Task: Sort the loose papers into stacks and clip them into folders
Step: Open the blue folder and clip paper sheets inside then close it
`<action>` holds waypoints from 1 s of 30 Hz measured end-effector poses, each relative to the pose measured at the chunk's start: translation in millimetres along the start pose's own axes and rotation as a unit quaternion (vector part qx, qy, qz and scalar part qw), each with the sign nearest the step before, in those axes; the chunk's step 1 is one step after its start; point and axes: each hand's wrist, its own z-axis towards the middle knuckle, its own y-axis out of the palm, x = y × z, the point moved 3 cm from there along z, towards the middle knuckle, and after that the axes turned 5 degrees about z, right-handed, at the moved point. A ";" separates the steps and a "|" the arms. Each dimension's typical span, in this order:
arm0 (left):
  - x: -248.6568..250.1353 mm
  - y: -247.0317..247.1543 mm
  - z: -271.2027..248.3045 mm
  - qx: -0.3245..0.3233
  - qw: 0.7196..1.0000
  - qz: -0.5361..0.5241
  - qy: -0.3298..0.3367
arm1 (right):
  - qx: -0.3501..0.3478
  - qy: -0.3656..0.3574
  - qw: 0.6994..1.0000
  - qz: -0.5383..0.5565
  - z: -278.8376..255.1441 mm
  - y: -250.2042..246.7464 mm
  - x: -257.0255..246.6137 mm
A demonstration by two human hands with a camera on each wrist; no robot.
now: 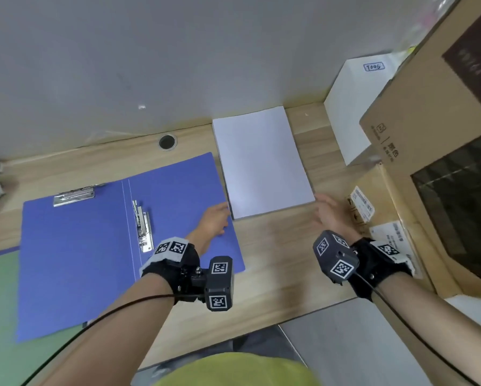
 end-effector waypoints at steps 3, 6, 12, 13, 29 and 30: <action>8.6 8.4 5.2 0.001 1.000 -0.012 -0.021 | -0.022 0.019 1.000 0.007 7.7 2.8 -2.3; 16.0 10.9 5.3 0.014 0.999 -0.031 -0.039 | -0.033 0.034 0.999 0.006 19.1 7.5 -0.1; 17.5 10.0 7.5 0.009 0.999 -0.031 -0.036 | -0.026 0.046 0.999 -0.006 30.4 6.4 4.1; 16.5 10.2 8.5 0.002 0.999 -0.028 -0.038 | -0.023 0.043 0.999 -0.005 30.7 4.7 4.3; 8.8 10.0 2.9 0.032 0.998 -0.020 -0.044 | -0.055 0.017 0.998 0.012 34.2 -9.0 12.8; 8.9 9.2 3.5 0.032 0.998 -0.019 -0.041 | -0.058 0.015 0.998 0.009 35.0 -8.8 12.5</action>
